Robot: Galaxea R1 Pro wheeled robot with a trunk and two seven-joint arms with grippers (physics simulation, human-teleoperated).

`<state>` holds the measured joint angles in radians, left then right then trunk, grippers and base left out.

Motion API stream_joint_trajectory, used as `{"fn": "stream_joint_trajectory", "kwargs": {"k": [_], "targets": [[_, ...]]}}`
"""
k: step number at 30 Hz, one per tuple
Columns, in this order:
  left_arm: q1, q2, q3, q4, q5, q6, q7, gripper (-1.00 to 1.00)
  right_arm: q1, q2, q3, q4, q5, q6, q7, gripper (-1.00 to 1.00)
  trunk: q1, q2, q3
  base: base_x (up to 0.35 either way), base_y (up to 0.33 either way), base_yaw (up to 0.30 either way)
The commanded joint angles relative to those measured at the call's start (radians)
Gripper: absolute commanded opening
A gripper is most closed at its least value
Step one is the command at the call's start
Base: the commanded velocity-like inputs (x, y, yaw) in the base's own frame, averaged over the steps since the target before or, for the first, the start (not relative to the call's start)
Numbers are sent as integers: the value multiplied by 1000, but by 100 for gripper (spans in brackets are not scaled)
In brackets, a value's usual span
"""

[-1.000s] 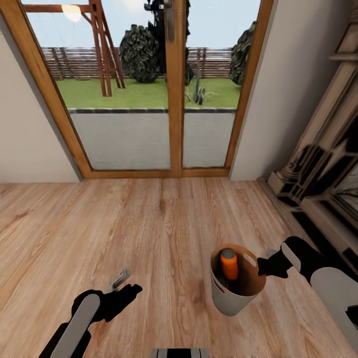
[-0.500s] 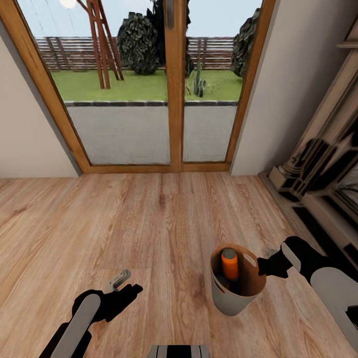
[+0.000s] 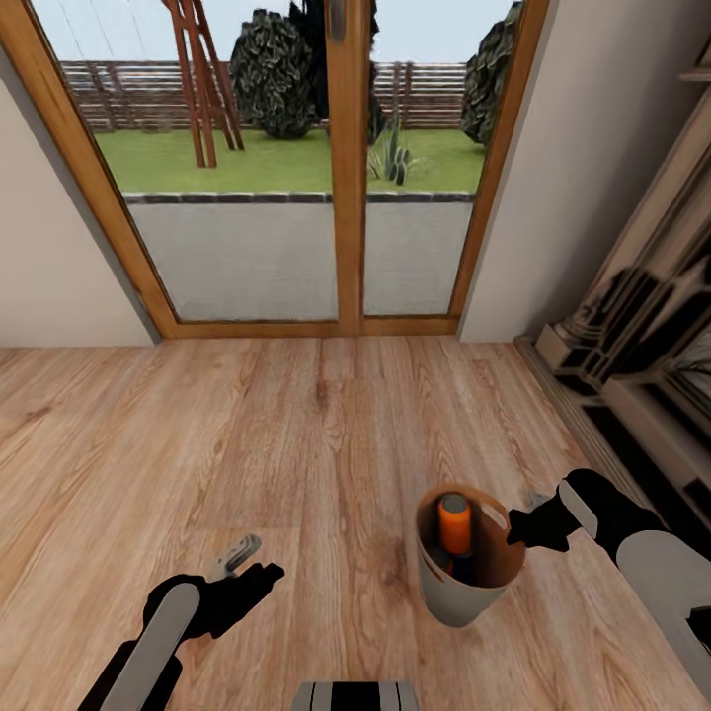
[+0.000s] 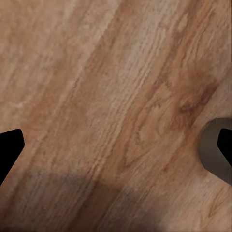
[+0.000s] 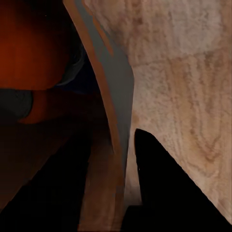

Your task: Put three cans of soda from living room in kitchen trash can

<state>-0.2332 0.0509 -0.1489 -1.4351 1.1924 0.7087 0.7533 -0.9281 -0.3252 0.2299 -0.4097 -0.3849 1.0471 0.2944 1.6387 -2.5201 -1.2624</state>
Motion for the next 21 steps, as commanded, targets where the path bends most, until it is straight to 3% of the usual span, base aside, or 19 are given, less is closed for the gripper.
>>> {"fn": "stream_joint_trajectory", "kwargs": {"k": [1, 12, 16, 21], "targets": [[0, 0, 0, -1, 0, 1, 0, 100, 0, 0, 1, -1, -1, 0, 0, 100, 0, 0, 0, 0, 0, 0], [3, 2, -3, 14, -5, -5, 5, 100, 4, 0, -1, -10, 0, 0, 1, 100, 0, 0, 0, 0, 0, 0], [28, 1, -28, 25, -10, -11, 5, 100, 18, -12, -2, -131, -6, 0, 6, 100, 0, 0, 0, -87, 0, 0], [33, 3, -34, 26, -11, -12, 5, 100, 37, -16, -3, -182, -7, 0, 8, 100, 0, 0, 0, -270, 0, 0]]}}
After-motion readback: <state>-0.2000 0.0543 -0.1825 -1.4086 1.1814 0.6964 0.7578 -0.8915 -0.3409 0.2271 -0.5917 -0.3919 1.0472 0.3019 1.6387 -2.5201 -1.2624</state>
